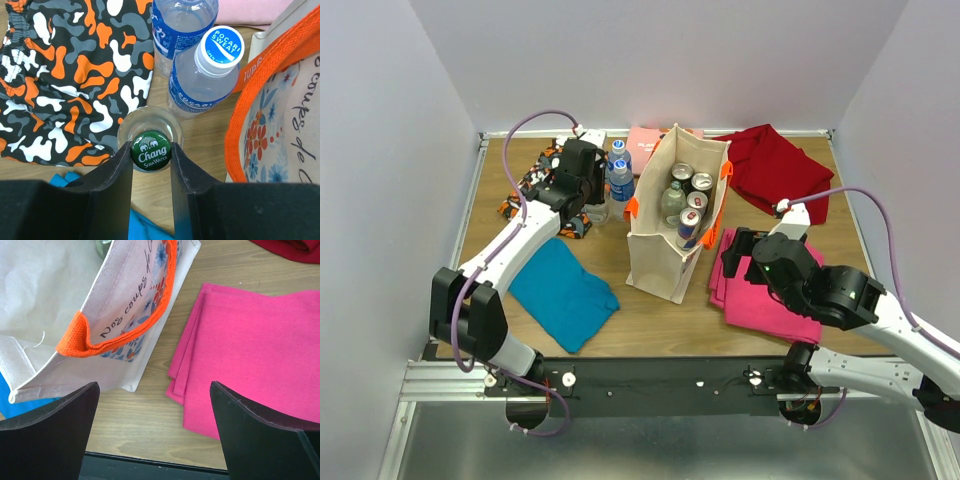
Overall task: Take the beverage out of the canvas bag
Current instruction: Place the drink at the center of the board.
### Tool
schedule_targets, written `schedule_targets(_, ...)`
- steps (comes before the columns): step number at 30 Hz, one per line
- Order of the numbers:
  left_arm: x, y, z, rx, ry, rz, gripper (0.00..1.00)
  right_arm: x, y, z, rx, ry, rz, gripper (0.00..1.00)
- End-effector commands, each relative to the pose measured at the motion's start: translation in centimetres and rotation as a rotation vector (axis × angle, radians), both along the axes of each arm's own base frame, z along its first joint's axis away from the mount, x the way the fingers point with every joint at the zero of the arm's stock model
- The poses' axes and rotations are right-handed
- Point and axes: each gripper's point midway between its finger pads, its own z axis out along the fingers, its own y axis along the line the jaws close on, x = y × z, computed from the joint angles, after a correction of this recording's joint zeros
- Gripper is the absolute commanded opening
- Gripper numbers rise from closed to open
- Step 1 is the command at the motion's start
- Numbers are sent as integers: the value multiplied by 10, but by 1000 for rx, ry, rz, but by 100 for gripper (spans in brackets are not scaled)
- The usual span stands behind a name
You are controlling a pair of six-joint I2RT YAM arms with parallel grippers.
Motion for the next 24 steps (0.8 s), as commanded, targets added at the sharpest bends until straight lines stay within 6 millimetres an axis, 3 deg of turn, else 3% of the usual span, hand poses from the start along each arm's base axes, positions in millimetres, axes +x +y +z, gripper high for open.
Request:
schedule_targets(1, 30, -11, 45, -90, -179, 9, 0, 0, 0, 7, 10, -3, -13, 100)
schedule_targets(24, 42, -19, 0, -98, -97, 6, 0, -2, -5, 1, 17, 4, -31, 100)
